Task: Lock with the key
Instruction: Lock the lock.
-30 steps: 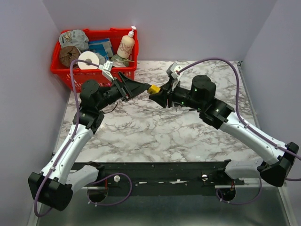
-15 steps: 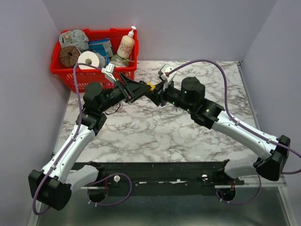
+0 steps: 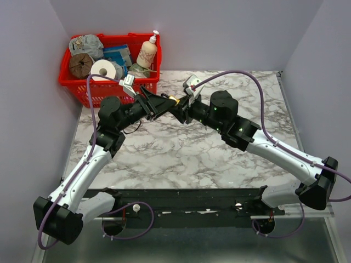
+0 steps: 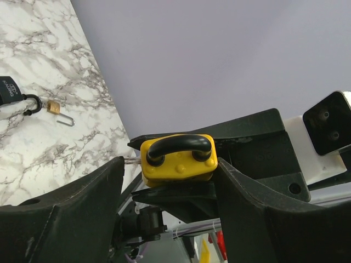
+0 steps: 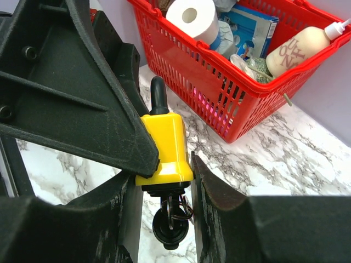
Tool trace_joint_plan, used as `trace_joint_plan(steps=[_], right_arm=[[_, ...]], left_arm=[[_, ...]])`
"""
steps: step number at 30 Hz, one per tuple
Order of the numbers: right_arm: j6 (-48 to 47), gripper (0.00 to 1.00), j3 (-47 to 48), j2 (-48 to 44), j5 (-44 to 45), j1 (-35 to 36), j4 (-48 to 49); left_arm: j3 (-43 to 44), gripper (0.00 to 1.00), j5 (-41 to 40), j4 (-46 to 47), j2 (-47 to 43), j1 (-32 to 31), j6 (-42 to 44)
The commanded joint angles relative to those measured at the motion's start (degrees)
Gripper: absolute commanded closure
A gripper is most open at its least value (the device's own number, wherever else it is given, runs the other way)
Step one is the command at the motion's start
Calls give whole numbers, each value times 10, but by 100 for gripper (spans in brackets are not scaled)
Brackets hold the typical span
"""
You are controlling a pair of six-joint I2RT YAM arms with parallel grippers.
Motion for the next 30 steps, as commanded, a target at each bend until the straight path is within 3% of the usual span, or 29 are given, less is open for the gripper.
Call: trace_joint_plan(steps=[1,3,14,20,25,26,28,29,30], right_arm=[[-11,99,11,-7,15,7,53],[-10,99,8,-7,15,8,53],[-2,99,1,-10,37,7,58],[1,99,-2,-9,29,8,57],[1,99,-9,-10,25,6,53],[1,95,-10,-12,26,7,49],[-1,83,-17,-17,27,6,46],[-2,69,-19,-20,25,7,42],[-3,62,-23,-23,23,7,39]], left_arm=[[1,31,-16,22,9,-2,-13],[2,34,-16,34,15,-1,-23],[6,31,-10,65,24,1,-44],[-2,53,-13,60,24,4,-47],[-9,94,-12,56,23,14,-47],[-12,99,-12,54,23,19,-47],[-17,100,-11,50,20,24,-50],[-22,100,-10,50,19,28,-49],[-24,100,-10,50,15,34,-50]])
